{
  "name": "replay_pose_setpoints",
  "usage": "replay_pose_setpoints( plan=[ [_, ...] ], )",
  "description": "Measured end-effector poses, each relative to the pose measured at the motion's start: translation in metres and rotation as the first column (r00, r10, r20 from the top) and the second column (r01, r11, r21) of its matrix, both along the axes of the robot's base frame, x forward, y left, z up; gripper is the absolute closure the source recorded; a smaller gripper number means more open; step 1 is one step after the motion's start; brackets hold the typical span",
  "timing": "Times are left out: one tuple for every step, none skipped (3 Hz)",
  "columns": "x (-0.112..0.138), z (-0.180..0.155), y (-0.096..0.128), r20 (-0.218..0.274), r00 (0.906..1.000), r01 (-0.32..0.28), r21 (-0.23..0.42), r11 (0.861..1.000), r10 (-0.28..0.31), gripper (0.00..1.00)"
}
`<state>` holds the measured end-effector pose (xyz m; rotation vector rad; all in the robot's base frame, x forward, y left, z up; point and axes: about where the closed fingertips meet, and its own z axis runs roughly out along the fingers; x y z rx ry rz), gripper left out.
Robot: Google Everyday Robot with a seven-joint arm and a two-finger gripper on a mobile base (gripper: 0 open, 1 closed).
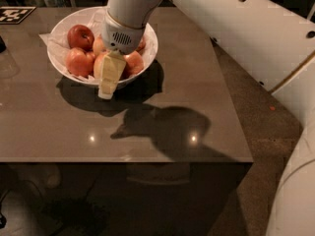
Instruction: Pick apple from white bowl
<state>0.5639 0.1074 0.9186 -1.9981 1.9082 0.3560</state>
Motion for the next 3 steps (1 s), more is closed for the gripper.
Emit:
replay_pose_setpoints(
  plan=[
    [0.0, 0.0, 0.0, 0.0, 1.0, 0.0, 0.0, 1.0, 0.0, 0.42],
    [0.0, 0.0, 0.0, 0.0, 1.0, 0.0, 0.0, 1.0, 0.0, 0.66],
    [0.0, 0.0, 0.0, 0.0, 1.0, 0.0, 0.0, 1.0, 0.0, 0.89]
  ],
)
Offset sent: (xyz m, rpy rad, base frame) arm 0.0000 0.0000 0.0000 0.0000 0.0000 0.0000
